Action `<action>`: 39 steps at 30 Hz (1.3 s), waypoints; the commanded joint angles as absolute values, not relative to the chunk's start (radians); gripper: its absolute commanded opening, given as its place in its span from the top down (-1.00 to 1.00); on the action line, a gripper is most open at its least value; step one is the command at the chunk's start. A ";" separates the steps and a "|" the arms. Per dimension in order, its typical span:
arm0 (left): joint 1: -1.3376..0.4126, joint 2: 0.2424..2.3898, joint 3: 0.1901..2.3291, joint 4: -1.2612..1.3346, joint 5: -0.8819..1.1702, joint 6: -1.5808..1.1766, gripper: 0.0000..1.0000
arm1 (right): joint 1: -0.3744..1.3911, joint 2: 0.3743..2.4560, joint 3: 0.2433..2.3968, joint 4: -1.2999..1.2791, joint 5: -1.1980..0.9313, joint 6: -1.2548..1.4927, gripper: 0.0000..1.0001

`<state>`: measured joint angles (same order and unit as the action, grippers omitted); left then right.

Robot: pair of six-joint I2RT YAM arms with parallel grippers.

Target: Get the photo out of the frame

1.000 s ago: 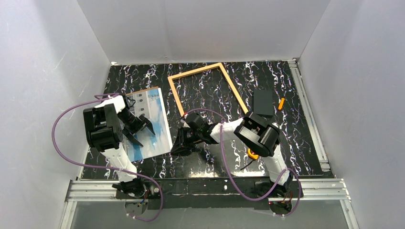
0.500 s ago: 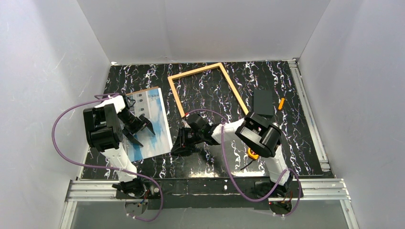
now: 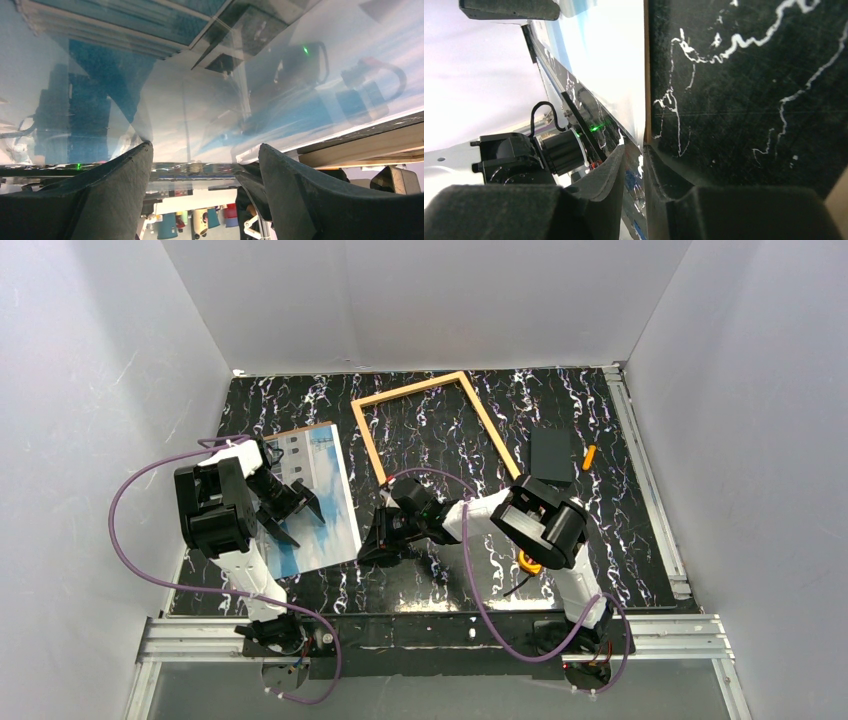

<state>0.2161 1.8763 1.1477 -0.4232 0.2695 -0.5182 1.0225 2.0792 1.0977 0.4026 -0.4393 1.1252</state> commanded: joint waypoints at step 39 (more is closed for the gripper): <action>0.221 1.827 1.148 -0.532 0.287 -0.496 -0.60 | 0.954 2.137 1.172 0.611 -0.527 1.165 0.97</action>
